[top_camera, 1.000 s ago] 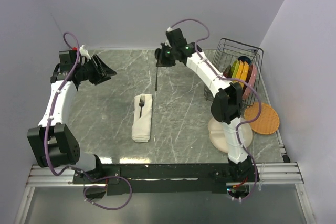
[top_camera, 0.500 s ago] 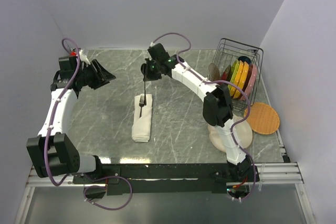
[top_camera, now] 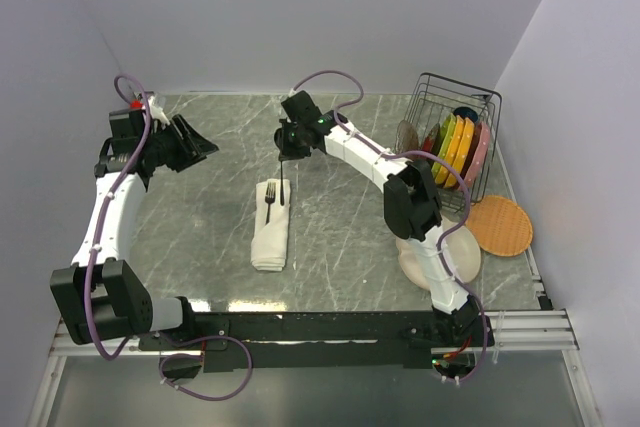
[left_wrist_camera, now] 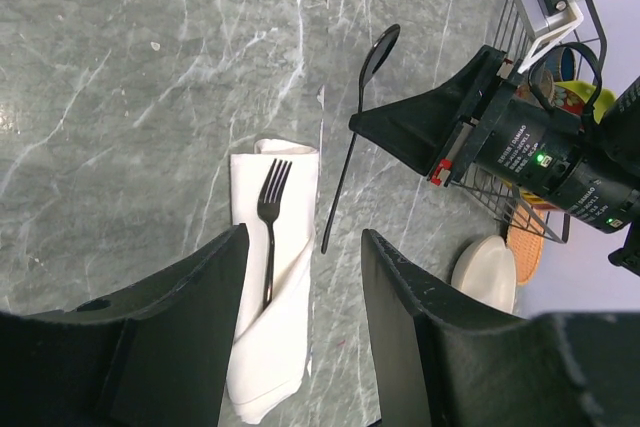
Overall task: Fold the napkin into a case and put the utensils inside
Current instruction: Insert the spoon into the folded napkin.
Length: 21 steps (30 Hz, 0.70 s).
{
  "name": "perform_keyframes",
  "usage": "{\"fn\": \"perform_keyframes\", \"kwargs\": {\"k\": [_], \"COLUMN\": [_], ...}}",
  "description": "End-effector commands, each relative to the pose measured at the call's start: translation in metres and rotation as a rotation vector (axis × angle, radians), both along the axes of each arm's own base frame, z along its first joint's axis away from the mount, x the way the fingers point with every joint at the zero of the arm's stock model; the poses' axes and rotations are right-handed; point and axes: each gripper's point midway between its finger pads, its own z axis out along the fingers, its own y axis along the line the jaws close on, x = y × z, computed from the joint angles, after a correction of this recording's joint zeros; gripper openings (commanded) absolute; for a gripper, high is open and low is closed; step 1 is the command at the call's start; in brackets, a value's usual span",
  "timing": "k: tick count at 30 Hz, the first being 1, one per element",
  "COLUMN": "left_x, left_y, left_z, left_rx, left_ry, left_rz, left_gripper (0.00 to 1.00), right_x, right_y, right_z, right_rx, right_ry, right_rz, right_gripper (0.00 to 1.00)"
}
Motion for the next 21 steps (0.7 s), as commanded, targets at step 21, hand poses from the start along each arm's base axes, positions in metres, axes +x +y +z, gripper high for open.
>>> {"fn": "perform_keyframes", "kwargs": {"k": [21], "left_x": [-0.018], "left_y": [0.014], "left_z": [0.002], "left_rx": [0.023], "left_ry": [-0.048], "left_rz": [0.035], "left_gripper": [0.55], "right_x": [-0.014], "right_y": [0.018], "right_z": [-0.027], "right_rx": [-0.051], "right_ry": [-0.014], "right_rz": [-0.011], "right_gripper": [0.00]}}
